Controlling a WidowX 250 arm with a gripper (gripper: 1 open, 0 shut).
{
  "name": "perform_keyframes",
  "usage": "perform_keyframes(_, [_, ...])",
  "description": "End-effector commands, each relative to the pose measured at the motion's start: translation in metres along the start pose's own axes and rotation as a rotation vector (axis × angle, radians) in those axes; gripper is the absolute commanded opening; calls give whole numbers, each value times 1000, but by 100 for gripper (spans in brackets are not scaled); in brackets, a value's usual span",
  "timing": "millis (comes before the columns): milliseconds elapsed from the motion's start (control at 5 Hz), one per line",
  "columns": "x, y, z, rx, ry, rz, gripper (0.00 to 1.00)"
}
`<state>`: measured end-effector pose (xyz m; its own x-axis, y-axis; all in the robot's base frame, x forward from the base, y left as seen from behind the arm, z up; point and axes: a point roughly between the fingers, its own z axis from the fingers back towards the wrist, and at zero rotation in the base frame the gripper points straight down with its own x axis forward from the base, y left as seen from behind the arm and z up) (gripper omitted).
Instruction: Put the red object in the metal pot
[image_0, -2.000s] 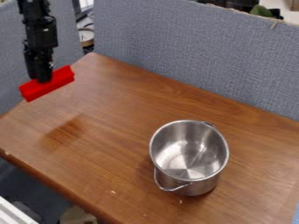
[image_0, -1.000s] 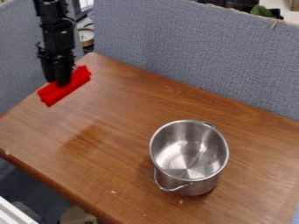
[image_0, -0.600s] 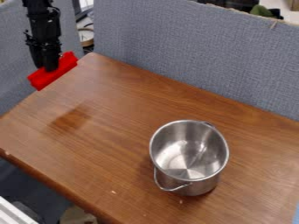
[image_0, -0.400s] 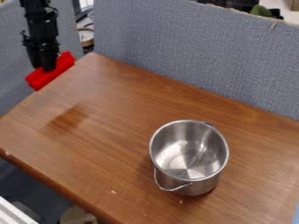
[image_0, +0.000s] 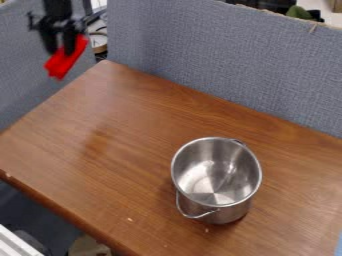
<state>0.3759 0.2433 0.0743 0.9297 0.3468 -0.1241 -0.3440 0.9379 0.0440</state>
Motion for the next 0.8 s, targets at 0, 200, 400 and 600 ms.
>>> perform_keyframes(0, [-30,-24,21,41,-84,-229,0])
perform_keyframes(200, [-62,-13,34,72,-149,-333,0])
perform_keyframes(400, [-113,-44,52,113,-194,-415,0])
perform_keyframes(600, [-146,-84,46,100,-208,-608,0])
